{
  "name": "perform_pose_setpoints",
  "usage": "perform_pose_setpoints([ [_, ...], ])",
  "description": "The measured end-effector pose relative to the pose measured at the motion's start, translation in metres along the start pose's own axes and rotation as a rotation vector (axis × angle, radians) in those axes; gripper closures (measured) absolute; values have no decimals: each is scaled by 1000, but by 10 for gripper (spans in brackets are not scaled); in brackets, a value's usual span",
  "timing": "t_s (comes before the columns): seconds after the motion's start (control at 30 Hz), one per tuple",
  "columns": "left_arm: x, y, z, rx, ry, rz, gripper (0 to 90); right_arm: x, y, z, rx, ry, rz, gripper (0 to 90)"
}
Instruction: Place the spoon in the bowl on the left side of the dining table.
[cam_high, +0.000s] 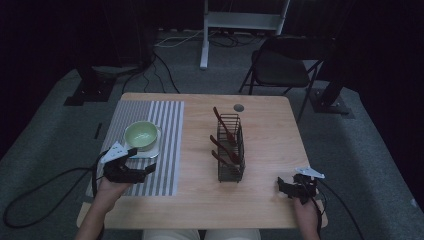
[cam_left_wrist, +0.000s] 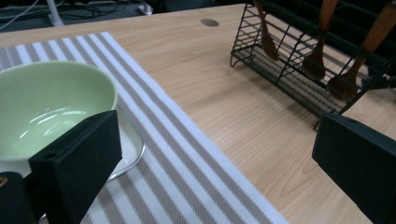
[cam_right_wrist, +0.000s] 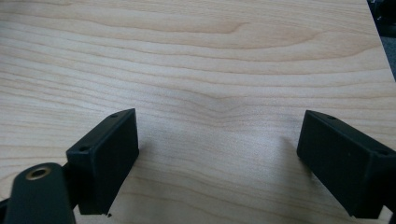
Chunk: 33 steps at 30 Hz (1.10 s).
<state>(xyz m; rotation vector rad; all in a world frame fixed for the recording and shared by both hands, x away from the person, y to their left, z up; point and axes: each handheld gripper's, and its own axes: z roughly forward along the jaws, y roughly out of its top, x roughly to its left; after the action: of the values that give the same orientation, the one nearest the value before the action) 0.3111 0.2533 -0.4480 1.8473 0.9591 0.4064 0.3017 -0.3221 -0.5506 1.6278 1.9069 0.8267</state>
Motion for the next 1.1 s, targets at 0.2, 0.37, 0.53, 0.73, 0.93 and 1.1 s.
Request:
perform_pose_setpoints([
  [0.2,-3,10,12,12,-10,20,14,0,0,0,0,0,0,119],
  [0.37,-7,18,19,6,-30,23,14,0,0,0,0,0,0,120],
  [0.53,-11,27,28,4,-44,36,14,0,0,0,0,0,-1,120],
  [0.73,-15,38,41,0,-73,42,15,0,0,0,0,0,0,120],
  [0.93,-20,49,52,2,-86,65,15,0,0,0,0,0,-1,119],
  [1.1,-23,61,60,-11,-102,72,15,0,0,0,0,0,0,119],
])
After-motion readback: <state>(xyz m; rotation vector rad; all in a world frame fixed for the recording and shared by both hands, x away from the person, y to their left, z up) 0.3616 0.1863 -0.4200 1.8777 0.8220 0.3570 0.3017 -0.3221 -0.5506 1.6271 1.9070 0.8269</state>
